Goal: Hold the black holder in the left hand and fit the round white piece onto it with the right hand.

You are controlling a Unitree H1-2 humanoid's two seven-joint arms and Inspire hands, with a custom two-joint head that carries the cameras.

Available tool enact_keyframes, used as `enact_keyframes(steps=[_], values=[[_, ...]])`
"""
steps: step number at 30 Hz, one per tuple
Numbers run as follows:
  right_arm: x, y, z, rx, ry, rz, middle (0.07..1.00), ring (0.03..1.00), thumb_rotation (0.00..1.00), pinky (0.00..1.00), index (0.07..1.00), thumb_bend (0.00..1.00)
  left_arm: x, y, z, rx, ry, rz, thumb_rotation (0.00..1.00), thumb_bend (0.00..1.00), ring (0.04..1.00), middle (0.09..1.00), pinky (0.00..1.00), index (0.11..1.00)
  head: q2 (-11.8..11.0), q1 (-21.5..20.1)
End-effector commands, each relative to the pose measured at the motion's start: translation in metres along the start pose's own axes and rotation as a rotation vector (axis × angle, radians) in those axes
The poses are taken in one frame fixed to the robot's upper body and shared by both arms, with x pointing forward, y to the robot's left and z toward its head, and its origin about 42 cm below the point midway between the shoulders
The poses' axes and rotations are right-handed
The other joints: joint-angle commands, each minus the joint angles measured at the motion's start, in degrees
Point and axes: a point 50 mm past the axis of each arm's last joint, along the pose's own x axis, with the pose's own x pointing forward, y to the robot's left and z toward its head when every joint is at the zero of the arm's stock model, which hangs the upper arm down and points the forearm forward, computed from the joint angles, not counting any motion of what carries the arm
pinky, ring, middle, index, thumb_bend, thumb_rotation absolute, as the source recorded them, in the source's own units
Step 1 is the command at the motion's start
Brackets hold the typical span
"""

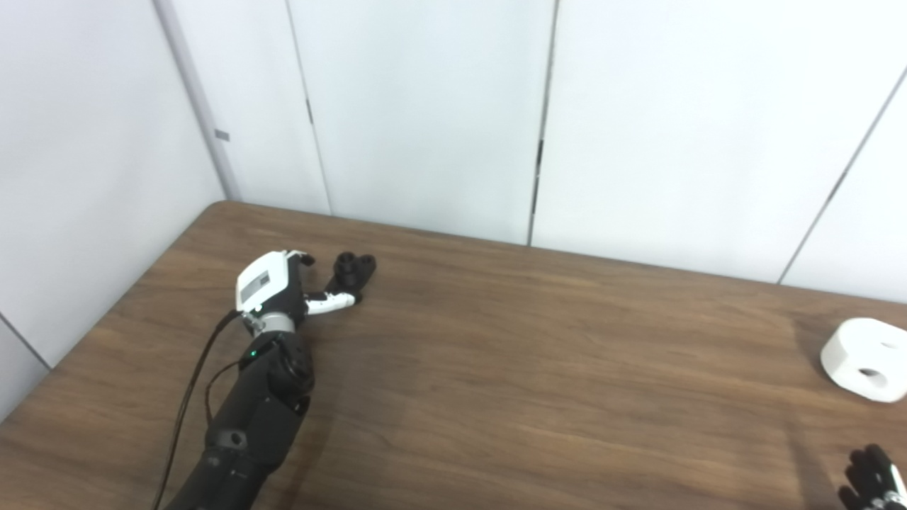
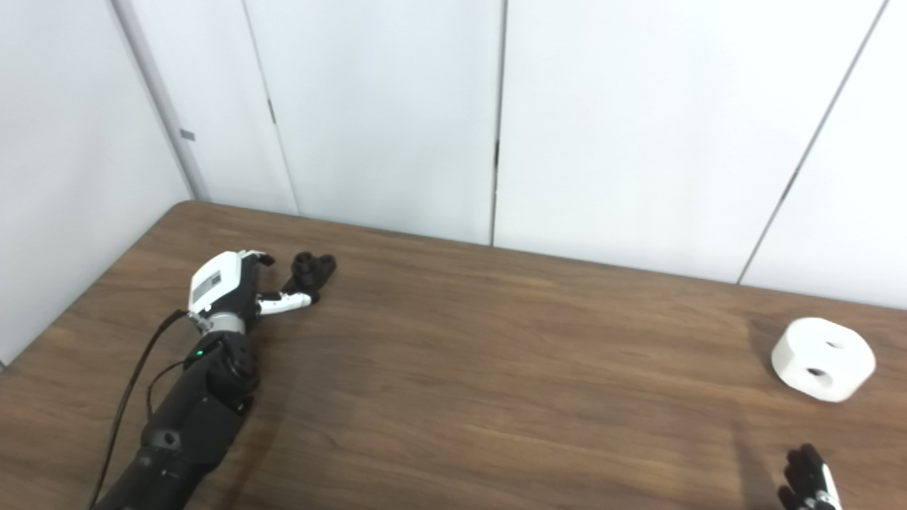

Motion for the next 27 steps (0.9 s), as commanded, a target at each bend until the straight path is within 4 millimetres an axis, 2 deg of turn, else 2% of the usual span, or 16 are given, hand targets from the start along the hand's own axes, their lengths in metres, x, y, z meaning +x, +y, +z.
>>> enact_keyframes(steps=[1,8,14,20,27], values=[[-0.015,0.011,-0.012,0.023,0.053,-0.001,0.992,1.000,1.00,1.00,1.000,0.60,0.014,0.020,0.017,-0.010,-0.033,0.067,0.36,0.89,0.946,0.908,1.00,0.760,0.1,0.1],[-0.015,0.012,-0.013,0.009,0.056,-0.006,0.992,1.000,1.00,1.00,1.000,0.58,0.014,0.014,0.021,-0.006,-0.049,0.058,0.34,0.88,0.947,0.888,1.00,0.728,0.1,-0.1],[-0.015,0.014,-0.012,0.013,0.061,-0.012,0.977,1.000,1.00,1.00,1.000,0.61,0.014,0.008,0.019,0.010,-0.076,0.048,0.29,0.88,0.940,0.873,1.00,0.674,0.1,-0.3],[-0.015,0.013,-0.012,0.005,0.062,-0.014,0.975,1.000,1.00,1.00,1.000,0.60,0.011,0.004,0.019,0.031,-0.078,0.041,0.31,0.87,0.941,0.874,1.00,0.661,0.1,-0.2],[-0.014,0.013,-0.013,0.010,0.061,-0.012,0.976,1.000,1.00,1.00,1.000,0.59,0.008,0.001,0.019,0.023,-0.078,0.041,0.26,0.87,0.941,0.867,1.00,0.645,0.1,0.1]])
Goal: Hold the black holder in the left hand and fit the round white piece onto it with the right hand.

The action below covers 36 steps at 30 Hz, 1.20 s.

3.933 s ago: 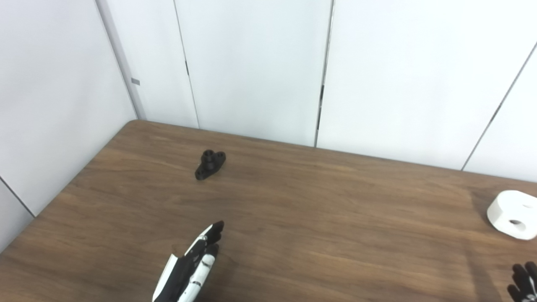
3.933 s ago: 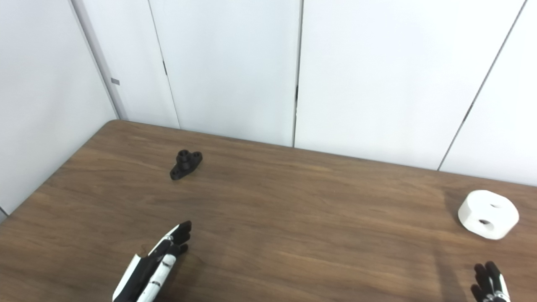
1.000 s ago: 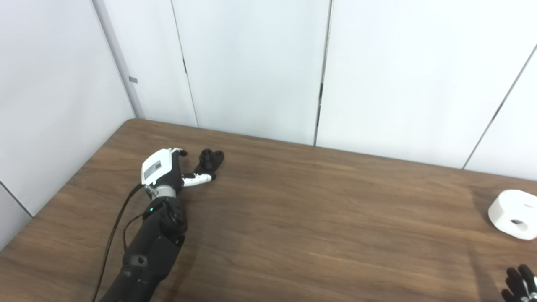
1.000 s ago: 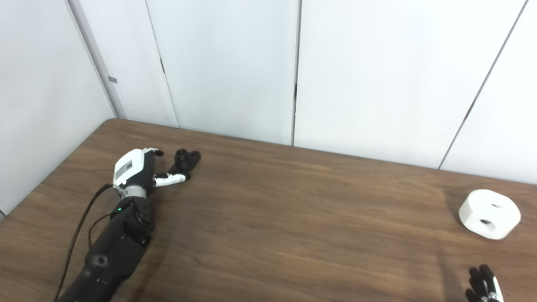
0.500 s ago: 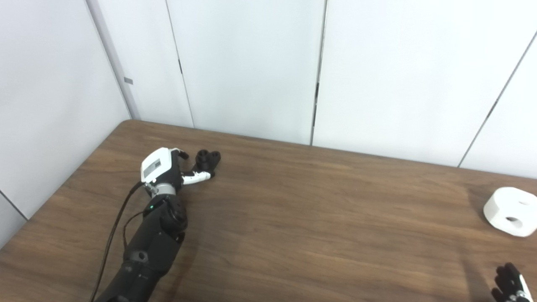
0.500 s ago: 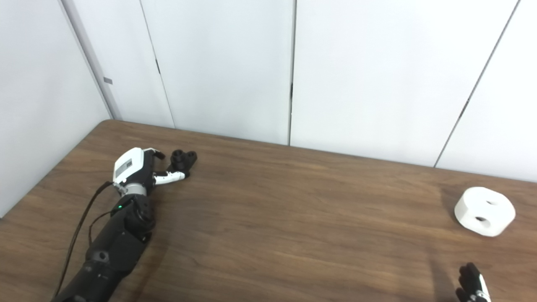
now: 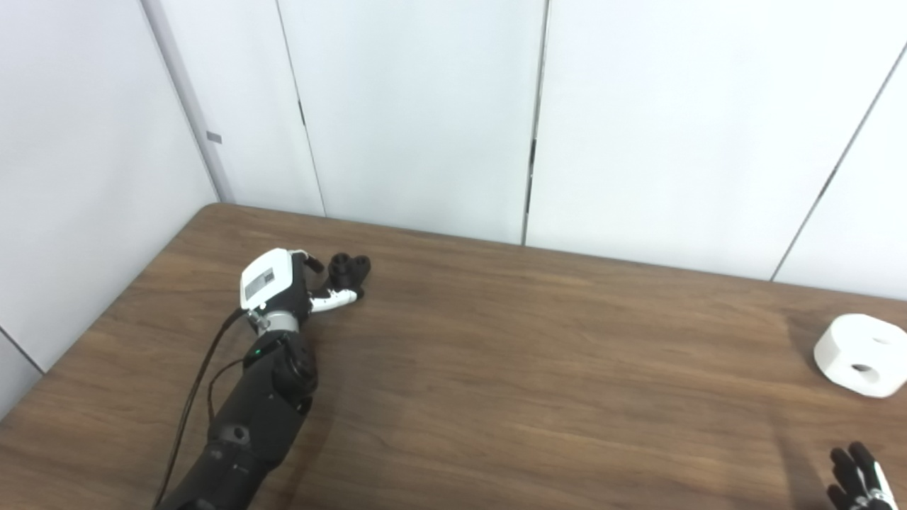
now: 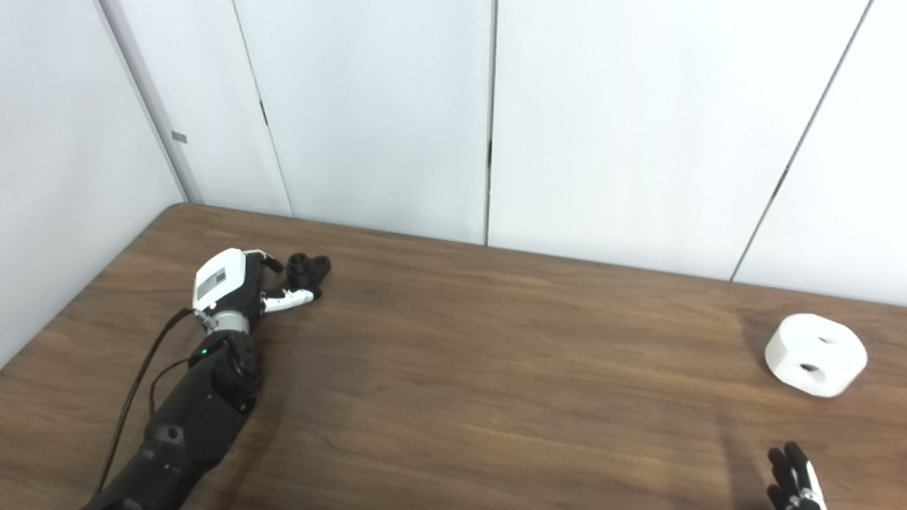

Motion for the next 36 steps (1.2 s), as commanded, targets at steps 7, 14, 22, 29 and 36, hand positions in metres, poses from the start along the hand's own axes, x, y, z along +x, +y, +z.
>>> enact_keyframes(steps=[7,14,22,29,36], values=[[-0.0121,0.0111,-0.0116,0.041,0.062,-0.015,0.979,1.000,1.00,1.00,1.000,0.61,0.0054,0.0083,0.0089,0.033,-0.020,0.026,0.27,0.87,0.941,0.869,1.00,0.630,0.2,0.0],[-0.0113,0.0102,-0.0107,0.040,0.066,-0.011,0.979,1.000,1.00,1.00,1.000,0.61,0.0044,0.0090,0.0098,0.049,-0.010,0.045,0.26,0.87,0.922,0.847,0.99,0.598,0.4,0.2],[-0.0114,0.0087,-0.0115,0.031,0.066,-0.013,0.976,1.000,1.00,1.00,1.000,0.61,0.0017,0.0051,0.0095,0.057,-0.003,0.048,0.26,0.86,0.910,0.825,0.99,0.568,0.5,0.2],[-0.0111,0.0069,-0.0106,0.025,0.065,-0.011,0.980,1.000,1.00,1.00,1.000,0.63,0.0003,0.0047,0.0081,0.033,0.015,0.040,0.26,0.86,0.919,0.832,0.99,0.570,0.6,0.5],[-0.0106,0.0071,-0.0112,0.025,0.052,-0.028,0.975,1.000,1.00,1.00,1.000,0.61,-0.0005,0.0060,0.0067,-0.013,0.017,0.023,0.06,0.53,0.898,0.782,1.00,0.483,0.6,0.4]])
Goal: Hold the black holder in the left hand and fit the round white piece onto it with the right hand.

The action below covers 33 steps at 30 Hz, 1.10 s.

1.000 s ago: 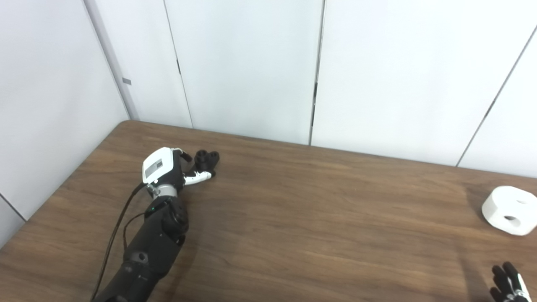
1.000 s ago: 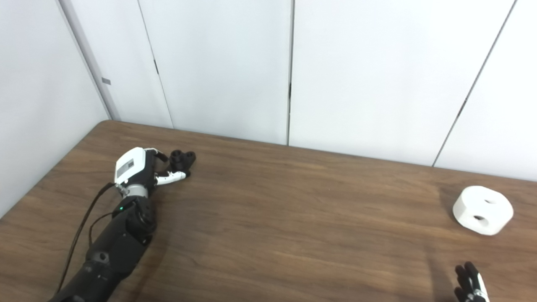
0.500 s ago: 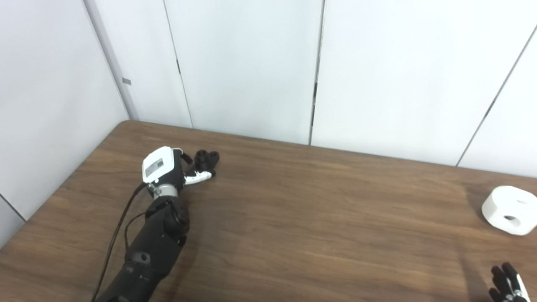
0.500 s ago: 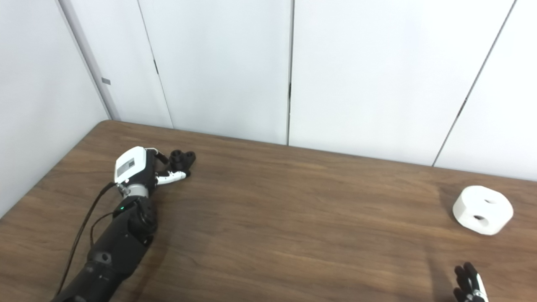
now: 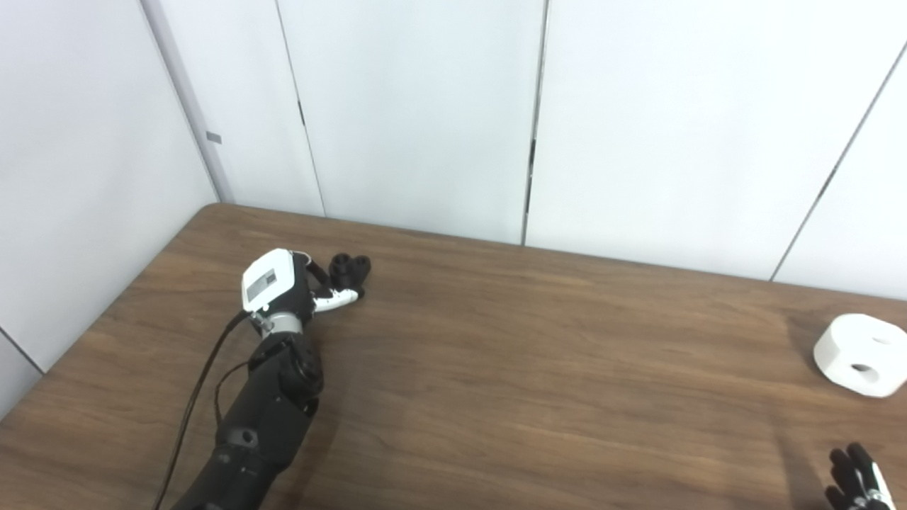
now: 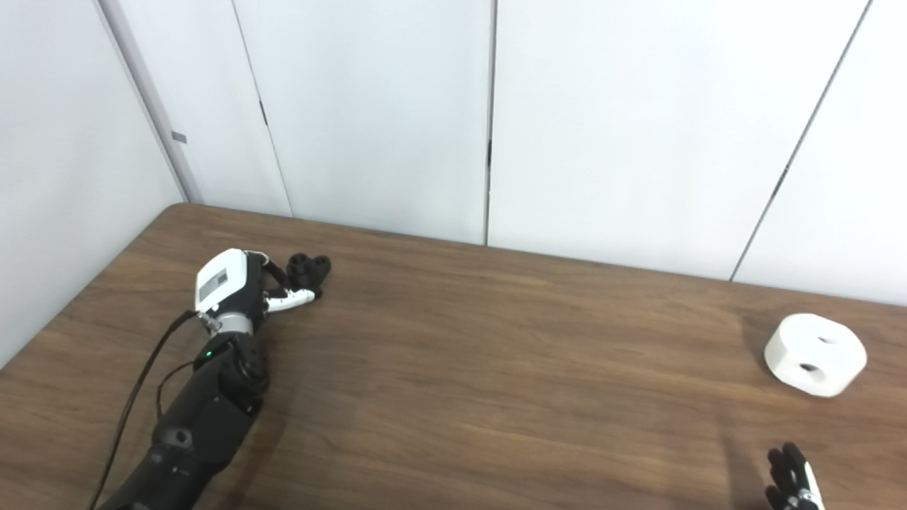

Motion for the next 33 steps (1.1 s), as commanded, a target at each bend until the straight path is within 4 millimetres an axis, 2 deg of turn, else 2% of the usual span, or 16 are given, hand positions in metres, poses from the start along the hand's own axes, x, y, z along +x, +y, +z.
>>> enact_keyframes(steps=[1,6,23,27,33], values=[[-0.010,0.006,-0.012,0.020,0.041,-0.023,0.971,1.000,1.00,1.00,1.000,0.61,0.004,0.010,0.004,-0.006,-0.010,0.006,0.06,0.53,0.893,0.776,1.00,0.483,0.0,0.0],[-0.009,0.007,-0.013,0.019,0.037,-0.034,0.971,1.000,1.00,1.00,1.000,0.61,0.005,0.010,0.004,0.008,-0.020,-0.014,0.05,0.52,0.868,0.759,1.00,0.484,-0.2,-0.2],[-0.006,0.009,-0.016,0.034,0.036,-0.036,0.969,1.000,1.00,1.00,1.000,0.58,0.008,0.003,0.006,-0.004,-0.032,-0.058,0.04,0.52,0.876,0.770,0.97,0.485,-0.5,-1.1],[-0.005,0.009,-0.017,0.036,0.027,-0.034,0.961,1.000,1.00,1.00,1.000,0.58,0.002,0.004,0.007,-0.011,-0.054,-0.096,0.05,0.52,0.883,0.774,0.98,0.485,-0.5,-1.1],[-0.004,0.011,-0.016,0.037,0.033,-0.034,0.960,1.000,1.00,1.00,1.000,0.59,-0.014,0.008,0.008,-0.060,-0.132,-0.115,0.05,0.52,0.859,0.764,0.93,0.484,-0.5,-1.5]])
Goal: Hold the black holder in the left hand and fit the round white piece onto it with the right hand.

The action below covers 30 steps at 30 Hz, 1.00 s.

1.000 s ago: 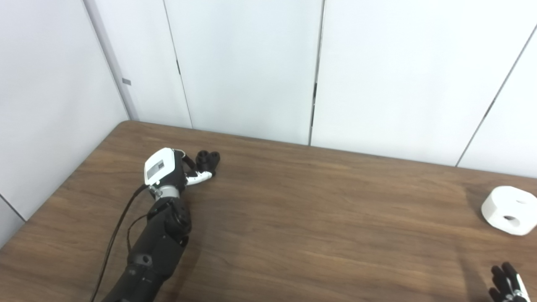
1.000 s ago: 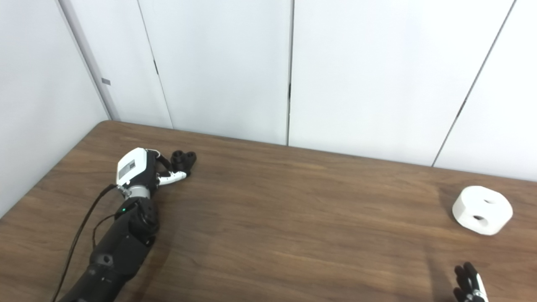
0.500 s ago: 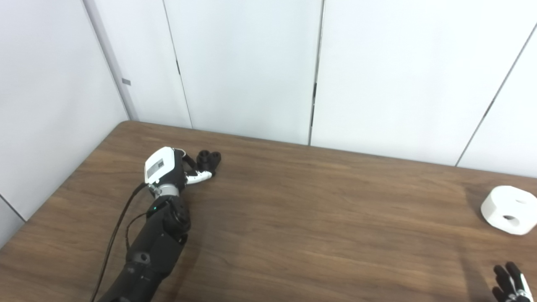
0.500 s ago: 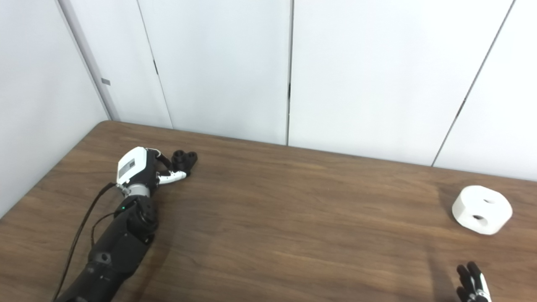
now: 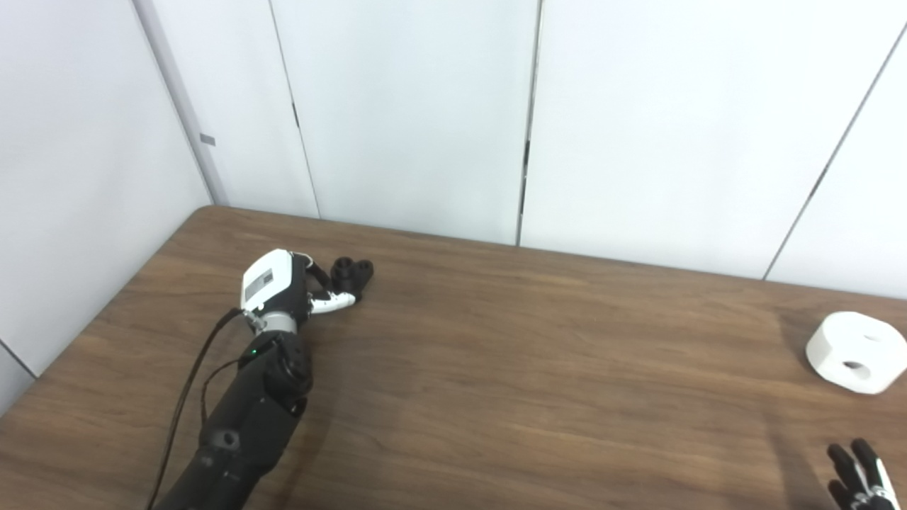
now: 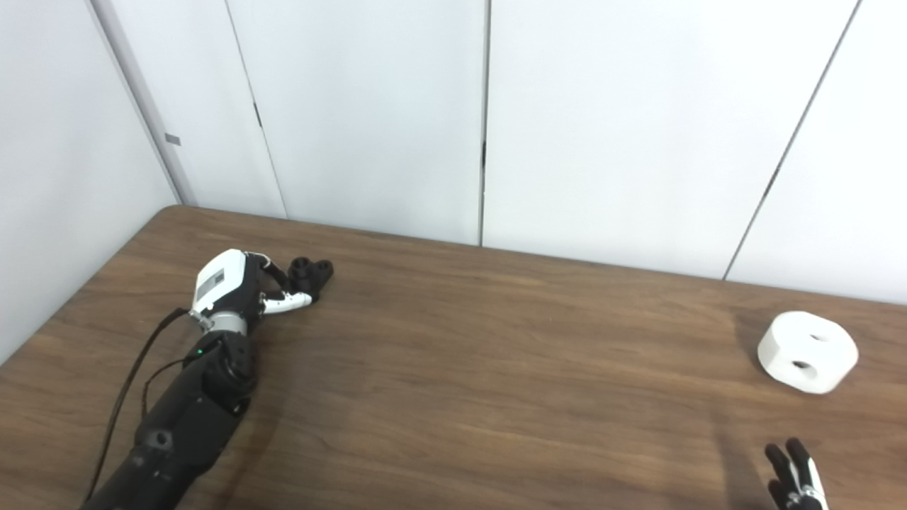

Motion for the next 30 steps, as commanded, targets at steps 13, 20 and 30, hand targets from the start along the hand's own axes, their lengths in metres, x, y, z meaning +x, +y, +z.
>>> enact_keyframes(steps=[13,20,30], values=[[-0.003,0.013,-0.018,0.027,0.078,-0.016,0.942,1.000,1.00,1.00,0.988,0.63,-0.071,-0.003,0.020,-0.082,-0.205,-0.092,0.05,0.52,0.859,0.776,0.84,0.484,0.7,-1.5],[0.000,0.014,-0.019,0.013,0.082,-0.023,0.921,0.997,1.00,1.00,0.973,0.66,-0.118,-0.010,0.033,-0.080,-0.343,-0.148,0.05,0.52,0.850,0.776,0.91,0.484,1.5,-2.6],[-0.002,0.015,-0.015,-0.004,0.071,-0.019,0.900,0.965,0.99,1.00,0.958,0.68,-0.170,-0.009,0.050,-0.047,-0.493,-0.263,0.04,0.52,0.869,0.784,0.99,0.485,4.6,-6.0]])
